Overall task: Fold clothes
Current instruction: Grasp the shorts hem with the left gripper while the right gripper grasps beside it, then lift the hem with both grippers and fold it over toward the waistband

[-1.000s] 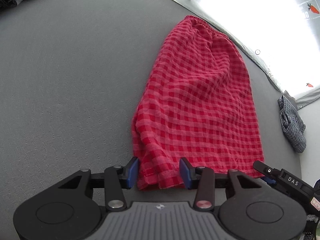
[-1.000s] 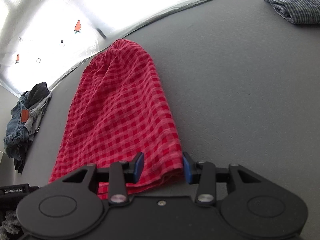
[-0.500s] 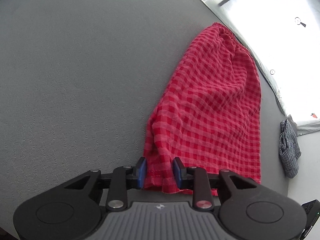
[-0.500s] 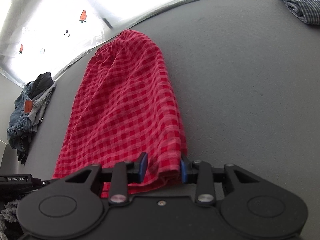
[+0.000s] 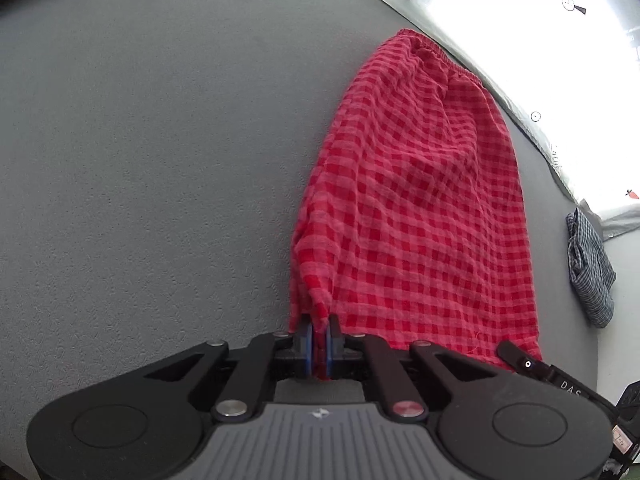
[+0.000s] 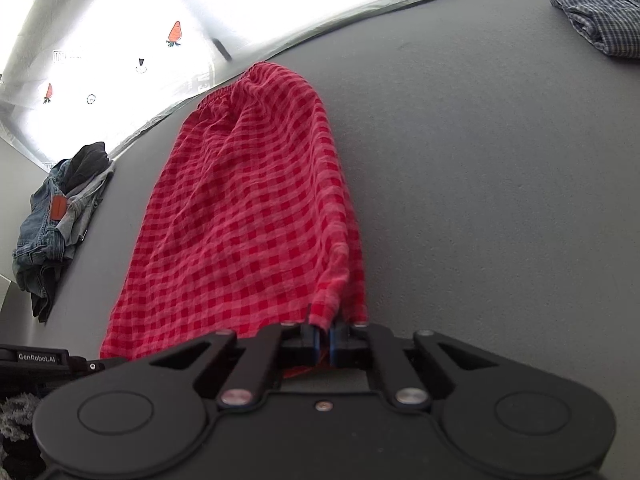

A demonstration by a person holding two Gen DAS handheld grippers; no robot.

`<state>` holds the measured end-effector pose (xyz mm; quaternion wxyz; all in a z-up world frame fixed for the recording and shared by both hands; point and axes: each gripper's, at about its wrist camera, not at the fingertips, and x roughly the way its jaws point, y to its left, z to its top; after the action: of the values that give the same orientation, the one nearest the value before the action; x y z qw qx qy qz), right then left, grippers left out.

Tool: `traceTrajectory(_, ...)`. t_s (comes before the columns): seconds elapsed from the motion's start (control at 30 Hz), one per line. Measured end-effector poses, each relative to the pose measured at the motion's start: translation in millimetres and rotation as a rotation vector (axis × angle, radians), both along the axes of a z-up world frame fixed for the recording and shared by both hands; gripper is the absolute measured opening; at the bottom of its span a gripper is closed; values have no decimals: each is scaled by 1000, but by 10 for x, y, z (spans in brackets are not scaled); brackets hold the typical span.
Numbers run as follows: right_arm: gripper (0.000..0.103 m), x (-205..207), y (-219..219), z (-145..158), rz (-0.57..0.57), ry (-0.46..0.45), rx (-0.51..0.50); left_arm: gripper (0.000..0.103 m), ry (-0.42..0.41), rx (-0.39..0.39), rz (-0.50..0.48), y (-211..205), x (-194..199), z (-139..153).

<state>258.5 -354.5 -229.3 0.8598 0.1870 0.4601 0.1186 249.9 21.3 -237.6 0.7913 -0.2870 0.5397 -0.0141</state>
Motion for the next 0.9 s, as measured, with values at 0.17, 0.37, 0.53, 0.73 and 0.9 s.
traceTrajectory(0.17, 4, -308, 9, 143, 41, -2, 18, 7, 39, -97, 63, 244, -144, 25)
traceTrajectory(0.37, 4, -575, 74, 362, 129, 7, -12, 7, 40, -123, 65, 404, -331, 166)
traceTrajectory(0.53, 4, -484, 113, 642, 162, -38, -33, 7, -24, -136, 72, 453, -255, 369)
traceTrajectory(0.73, 5, -319, 93, 946, 146, -113, -4, 7, -81, -183, 111, 528, -111, 542)
traceTrajectory(0.9, 5, -201, 71, 1061, 131, -141, 16, 7, -105, -209, 131, 445, 51, 641)
